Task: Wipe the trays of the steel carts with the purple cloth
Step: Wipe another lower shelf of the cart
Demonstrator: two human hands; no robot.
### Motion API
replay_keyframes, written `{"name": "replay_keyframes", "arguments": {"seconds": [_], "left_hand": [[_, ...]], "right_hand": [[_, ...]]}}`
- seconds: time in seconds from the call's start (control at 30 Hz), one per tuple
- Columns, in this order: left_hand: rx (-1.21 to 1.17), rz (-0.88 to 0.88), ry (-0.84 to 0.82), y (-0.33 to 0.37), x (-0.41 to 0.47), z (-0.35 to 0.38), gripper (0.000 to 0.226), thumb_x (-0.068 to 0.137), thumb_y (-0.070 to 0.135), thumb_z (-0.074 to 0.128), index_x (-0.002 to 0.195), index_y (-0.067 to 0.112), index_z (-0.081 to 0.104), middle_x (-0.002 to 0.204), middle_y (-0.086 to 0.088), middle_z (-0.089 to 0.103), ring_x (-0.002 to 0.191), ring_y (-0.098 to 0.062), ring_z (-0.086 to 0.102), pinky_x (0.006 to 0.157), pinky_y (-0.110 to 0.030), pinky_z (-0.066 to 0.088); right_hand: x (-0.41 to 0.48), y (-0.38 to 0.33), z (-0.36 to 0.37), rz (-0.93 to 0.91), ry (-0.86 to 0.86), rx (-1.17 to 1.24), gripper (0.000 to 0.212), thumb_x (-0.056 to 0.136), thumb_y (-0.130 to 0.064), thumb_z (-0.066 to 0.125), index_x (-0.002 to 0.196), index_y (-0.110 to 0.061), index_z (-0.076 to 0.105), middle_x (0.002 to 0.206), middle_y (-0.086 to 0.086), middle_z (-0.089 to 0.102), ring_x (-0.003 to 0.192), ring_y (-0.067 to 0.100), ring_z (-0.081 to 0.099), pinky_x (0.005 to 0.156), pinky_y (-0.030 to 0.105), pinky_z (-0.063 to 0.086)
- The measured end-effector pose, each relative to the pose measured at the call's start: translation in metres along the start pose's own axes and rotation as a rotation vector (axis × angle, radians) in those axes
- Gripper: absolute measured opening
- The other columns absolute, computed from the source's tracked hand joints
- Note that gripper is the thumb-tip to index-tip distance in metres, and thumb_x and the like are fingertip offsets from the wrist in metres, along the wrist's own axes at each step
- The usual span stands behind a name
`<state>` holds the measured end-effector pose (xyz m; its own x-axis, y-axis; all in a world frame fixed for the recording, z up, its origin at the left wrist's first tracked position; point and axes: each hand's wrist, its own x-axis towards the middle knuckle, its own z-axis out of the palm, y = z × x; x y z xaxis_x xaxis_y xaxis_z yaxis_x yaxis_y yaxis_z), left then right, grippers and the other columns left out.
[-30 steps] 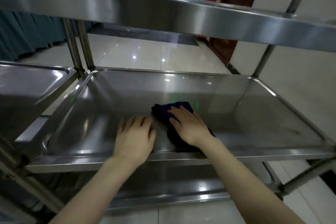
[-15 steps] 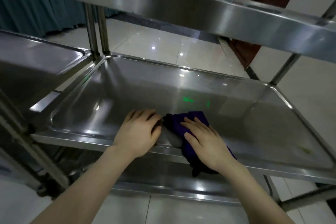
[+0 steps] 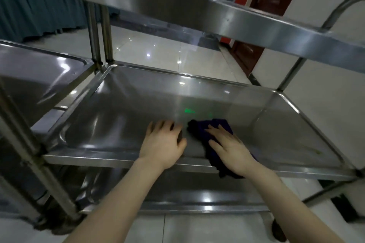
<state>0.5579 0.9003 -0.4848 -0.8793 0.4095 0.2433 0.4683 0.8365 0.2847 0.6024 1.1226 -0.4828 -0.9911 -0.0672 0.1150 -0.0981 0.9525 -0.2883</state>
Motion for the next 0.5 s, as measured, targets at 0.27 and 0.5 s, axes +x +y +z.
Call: {"name": "replay_keyframes", "arguments": {"seconds": [0.27, 0.5], "left_hand": [[0.003, -0.015, -0.021, -0.003, 0.004, 0.008, 0.047, 0.091, 0.056, 0.037, 0.131, 0.034, 0.047, 0.137, 0.004, 0.042, 0.13, -0.021, 0.034, 0.116, -0.056, 0.013], [-0.014, -0.029, -0.029, -0.005, 0.001, 0.004, 0.044, 0.09, 0.054, 0.042, 0.13, 0.036, 0.049, 0.138, 0.007, 0.044, 0.129, -0.021, 0.039, 0.115, -0.054, 0.019]], "right_hand": [[0.079, 0.021, 0.002, 0.205, -0.024, 0.0, 0.046, 0.106, -0.035, 0.033, 0.15, -0.022, 0.032, 0.159, -0.007, 0.026, 0.148, 0.015, 0.015, 0.119, 0.038, 0.014], [0.071, 0.028, 0.003, 0.153, -0.028, 0.005, 0.049, 0.104, -0.042, 0.031, 0.15, -0.025, 0.031, 0.159, -0.008, 0.025, 0.148, 0.014, 0.014, 0.119, 0.039, 0.013]]}}
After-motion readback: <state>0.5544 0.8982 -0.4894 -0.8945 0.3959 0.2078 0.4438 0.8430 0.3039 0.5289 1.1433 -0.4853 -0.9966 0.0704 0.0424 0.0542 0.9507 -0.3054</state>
